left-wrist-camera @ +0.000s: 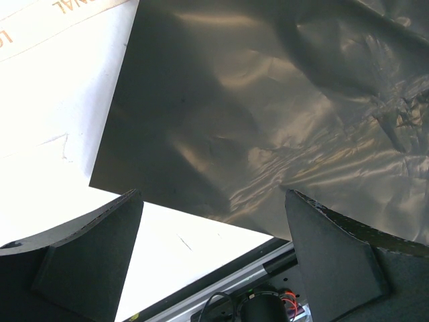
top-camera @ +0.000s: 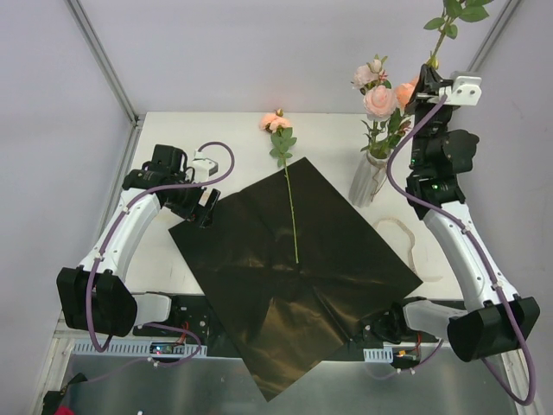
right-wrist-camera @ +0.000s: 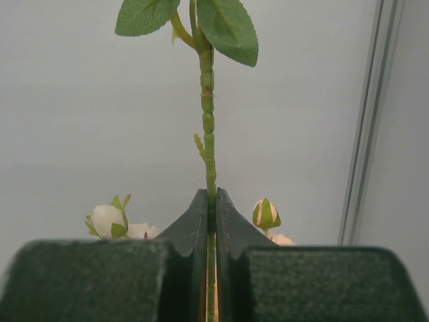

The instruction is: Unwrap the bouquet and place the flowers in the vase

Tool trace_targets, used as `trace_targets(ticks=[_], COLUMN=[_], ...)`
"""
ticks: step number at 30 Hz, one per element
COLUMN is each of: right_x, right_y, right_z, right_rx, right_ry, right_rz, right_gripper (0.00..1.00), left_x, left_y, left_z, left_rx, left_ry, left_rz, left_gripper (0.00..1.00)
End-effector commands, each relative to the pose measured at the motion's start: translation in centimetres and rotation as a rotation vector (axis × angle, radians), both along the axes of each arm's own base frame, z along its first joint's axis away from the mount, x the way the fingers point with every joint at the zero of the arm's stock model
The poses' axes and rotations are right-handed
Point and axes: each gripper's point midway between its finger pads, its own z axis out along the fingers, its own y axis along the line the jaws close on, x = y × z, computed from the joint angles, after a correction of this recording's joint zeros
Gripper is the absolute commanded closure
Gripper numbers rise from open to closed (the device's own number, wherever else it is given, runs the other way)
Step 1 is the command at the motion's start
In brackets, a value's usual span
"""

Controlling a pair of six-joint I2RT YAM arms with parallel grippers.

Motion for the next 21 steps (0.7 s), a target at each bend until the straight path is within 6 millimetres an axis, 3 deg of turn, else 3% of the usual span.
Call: trace_targets(ticks=[1,8,12,14,15,16,21], right_x=[0.1,1.5,1.0,0.4,0.2,-0.1,-2.1], right_y=[-0.7,-0.3,0.4,0.7,0.9,1.1,2.4], right_z=[0.2,-4.5,-6.9,-8.1,-8.5,-8.8,-10.3], right_rx=[0.076,0.059,0.055,0.067,0.073,0.09,0.109], right_ry=[-0.068,0.038,0.123,0.167,0.181,0.197,0.254], right_rz=[-0.005,-0.001,0.039,0.068,0.081,0.097,0.156], right_gripper=[0.99,0.99,0.99,0.89,0.72,0.65,0.4], left_x=[0.8,0.3,0.2,0.1,0.0,0.0,0.1], left_y=[0.1,0.3,0.2,0.1,0.1,0.1,-0.3], left_z=[1.3,1.1,1.0,0.8,0.7,0.6,0.8], left_rx=[-0.012,-0.002,-0.009,-0.013,-0.015,-0.02,-0.042], left_ry=[-0.04,-0.038,-0.034,-0.028,-0.021,-0.018,-0.02], left_rz=[0.004,0.004,0.006,0.006,0.006,0.008,0.015], left_gripper=[0.13,0.13,0.13,0.13,0.13,0.13,0.14])
